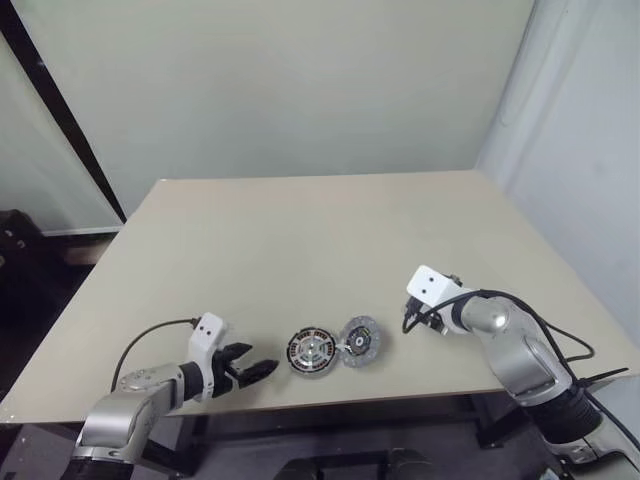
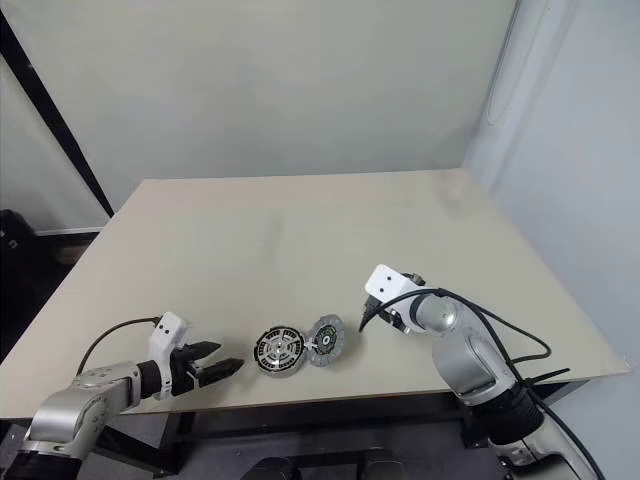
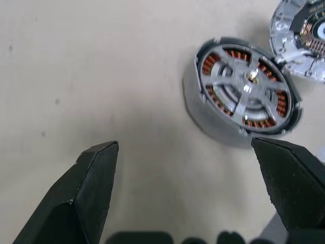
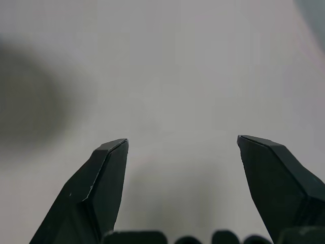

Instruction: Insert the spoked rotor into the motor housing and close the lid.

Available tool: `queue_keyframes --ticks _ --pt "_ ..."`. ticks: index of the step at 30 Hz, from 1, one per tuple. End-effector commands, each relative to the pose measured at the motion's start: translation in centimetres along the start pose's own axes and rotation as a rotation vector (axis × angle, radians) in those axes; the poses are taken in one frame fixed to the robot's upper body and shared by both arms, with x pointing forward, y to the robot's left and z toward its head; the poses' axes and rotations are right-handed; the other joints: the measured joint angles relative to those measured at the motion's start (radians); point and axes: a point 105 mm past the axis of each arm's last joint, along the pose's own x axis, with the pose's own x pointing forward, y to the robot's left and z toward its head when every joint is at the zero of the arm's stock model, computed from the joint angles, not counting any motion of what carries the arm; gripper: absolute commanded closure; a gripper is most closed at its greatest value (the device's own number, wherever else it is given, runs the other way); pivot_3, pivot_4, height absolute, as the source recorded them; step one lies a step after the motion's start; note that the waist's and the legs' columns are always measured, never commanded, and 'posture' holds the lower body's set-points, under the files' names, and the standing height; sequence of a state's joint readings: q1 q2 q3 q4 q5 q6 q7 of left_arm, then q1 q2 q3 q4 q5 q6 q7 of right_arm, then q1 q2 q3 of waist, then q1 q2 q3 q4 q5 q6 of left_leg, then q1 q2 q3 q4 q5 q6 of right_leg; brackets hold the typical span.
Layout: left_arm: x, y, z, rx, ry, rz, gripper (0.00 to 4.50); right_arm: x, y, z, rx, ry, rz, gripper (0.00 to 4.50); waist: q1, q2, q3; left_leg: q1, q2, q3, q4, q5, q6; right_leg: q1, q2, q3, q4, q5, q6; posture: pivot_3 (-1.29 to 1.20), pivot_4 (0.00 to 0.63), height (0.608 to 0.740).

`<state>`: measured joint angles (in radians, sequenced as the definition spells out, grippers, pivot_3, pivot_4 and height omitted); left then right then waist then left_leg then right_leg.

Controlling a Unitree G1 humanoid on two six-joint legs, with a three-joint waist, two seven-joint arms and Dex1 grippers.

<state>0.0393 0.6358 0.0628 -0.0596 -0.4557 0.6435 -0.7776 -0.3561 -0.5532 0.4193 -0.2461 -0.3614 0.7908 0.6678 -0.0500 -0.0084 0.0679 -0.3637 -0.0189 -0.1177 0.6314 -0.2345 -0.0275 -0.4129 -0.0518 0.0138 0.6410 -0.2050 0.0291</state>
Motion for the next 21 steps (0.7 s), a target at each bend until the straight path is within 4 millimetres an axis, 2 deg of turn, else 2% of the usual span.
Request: queue_keyframes --ticks 1,8,13,16,21 --pt "-0.2 0.1 1.2 0.035 -0.038 0.006 0.0 0.3 1.8 1.2 0.012 -0.043 0.075 0.75 0.0 0.0 0.0 0.0 0.0 0.0 -0.001 0.0 0.0 0.0 0.0 0.0 0.0 0.0 0.0 0.0 0.0 0.74" --pt "-0.5 0.1 1.3 0.036 -0.041 0.017 0.0 1.3 5.8 6.8 0.28 -0.277 0.25 0.75 0.0 0.0 0.0 0.0 0.0 -0.001 0.001 0.0 0.0 0.001 0.001 0.0 0.0 0.0 0.0 0.0 0.0 0.74" --pt "-0.7 0.1 1.3 0.035 -0.036 0.024 0.0 2.1 7.4 9.4 0.337 -0.336 0.311 0.75 0.0 0.0 0.0 0.0 0.0 -0.001 0.003 0.0 0.0 0.001 0.0 0.0 0.0 0.0 0.0 0.0 0.0 0.74" --pt "-0.9 0.1 1.2 0.035 -0.035 0.028 0.0 3.0 8.3 10.3 0.327 -0.338 0.319 0.75 0.0 0.0 0.0 0.001 0.0 -0.001 0.002 0.0 -0.001 0.001 0.001 0.0 0.0 0.0 0.0 0.0 0.0 0.74" --pt "-1.3 -0.1 1.3 0.037 -0.04 0.038 0.0 4.2 10.4 10.3 0.298 -0.319 0.36 0.75 0.0 0.0 0.0 0.001 0.001 -0.001 0.0 0.0 0.0 0.001 0.001 0.0 0.001 0.0 0.0 0.0 0.0 0.74"
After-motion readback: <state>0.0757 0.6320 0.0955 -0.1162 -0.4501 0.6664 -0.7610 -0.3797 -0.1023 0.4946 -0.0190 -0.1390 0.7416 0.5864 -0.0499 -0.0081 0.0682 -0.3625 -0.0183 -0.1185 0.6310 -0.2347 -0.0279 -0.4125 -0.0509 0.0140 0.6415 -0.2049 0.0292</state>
